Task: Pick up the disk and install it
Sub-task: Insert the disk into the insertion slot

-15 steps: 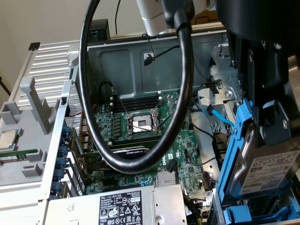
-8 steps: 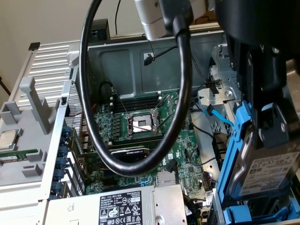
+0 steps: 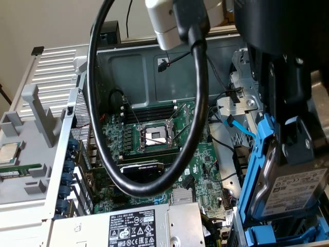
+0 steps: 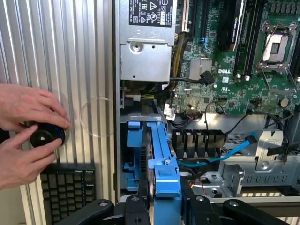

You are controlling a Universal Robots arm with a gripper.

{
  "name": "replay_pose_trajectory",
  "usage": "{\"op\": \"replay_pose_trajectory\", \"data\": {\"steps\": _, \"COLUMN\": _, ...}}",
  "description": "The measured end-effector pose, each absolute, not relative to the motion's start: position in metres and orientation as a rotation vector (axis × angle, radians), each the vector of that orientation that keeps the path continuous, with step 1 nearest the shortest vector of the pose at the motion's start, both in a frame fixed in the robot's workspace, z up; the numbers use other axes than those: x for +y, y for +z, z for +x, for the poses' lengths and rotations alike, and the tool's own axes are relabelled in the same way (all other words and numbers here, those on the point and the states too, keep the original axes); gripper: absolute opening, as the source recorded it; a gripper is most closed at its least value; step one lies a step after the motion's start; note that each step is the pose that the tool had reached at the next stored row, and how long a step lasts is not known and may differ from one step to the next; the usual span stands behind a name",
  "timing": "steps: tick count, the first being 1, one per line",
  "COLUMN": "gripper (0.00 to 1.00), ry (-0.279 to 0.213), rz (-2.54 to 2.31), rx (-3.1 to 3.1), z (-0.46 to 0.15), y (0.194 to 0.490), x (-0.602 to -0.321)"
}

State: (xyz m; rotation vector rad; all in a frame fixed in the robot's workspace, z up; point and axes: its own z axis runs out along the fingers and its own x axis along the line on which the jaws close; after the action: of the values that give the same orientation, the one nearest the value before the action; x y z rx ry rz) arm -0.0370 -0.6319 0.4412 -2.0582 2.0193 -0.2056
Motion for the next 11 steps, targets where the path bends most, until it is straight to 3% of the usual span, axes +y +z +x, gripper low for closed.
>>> {"op": "replay_pose_trajectory", "data": {"steps": 11, "gripper": 0.36, "ry": -0.206, "rz": -2.056, "rx": 2.022, "z": -0.0372, "y": 0.4406, "x": -0.6317}}
